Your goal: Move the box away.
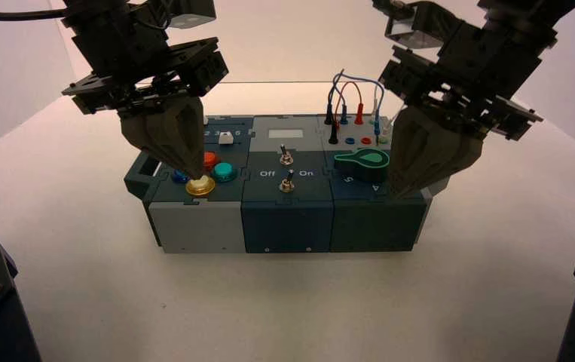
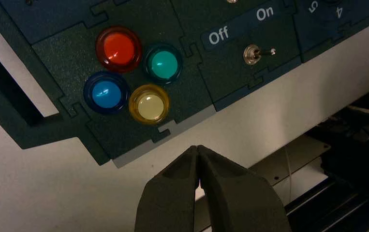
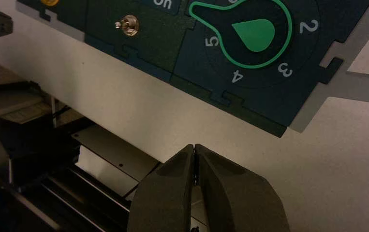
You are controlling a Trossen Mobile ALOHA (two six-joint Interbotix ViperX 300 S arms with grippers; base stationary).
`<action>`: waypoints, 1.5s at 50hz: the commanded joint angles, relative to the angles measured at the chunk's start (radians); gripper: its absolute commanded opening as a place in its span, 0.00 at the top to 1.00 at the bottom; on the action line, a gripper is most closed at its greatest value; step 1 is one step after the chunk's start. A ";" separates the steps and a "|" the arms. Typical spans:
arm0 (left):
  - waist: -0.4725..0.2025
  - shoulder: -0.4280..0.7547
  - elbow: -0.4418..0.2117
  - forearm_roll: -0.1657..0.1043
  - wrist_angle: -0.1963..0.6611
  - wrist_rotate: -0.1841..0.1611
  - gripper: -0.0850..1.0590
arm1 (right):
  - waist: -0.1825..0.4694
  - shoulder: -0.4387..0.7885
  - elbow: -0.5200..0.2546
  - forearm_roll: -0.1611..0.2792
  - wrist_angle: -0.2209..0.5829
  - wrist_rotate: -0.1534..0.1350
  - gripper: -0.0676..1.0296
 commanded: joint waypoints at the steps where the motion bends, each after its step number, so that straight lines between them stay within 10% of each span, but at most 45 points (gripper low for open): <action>1: -0.005 -0.002 0.003 -0.003 -0.023 -0.006 0.95 | 0.011 0.009 -0.006 0.006 -0.028 -0.005 0.96; 75: -0.017 0.256 -0.049 0.014 -0.037 0.035 0.95 | 0.012 0.253 -0.023 -0.011 -0.187 -0.025 0.96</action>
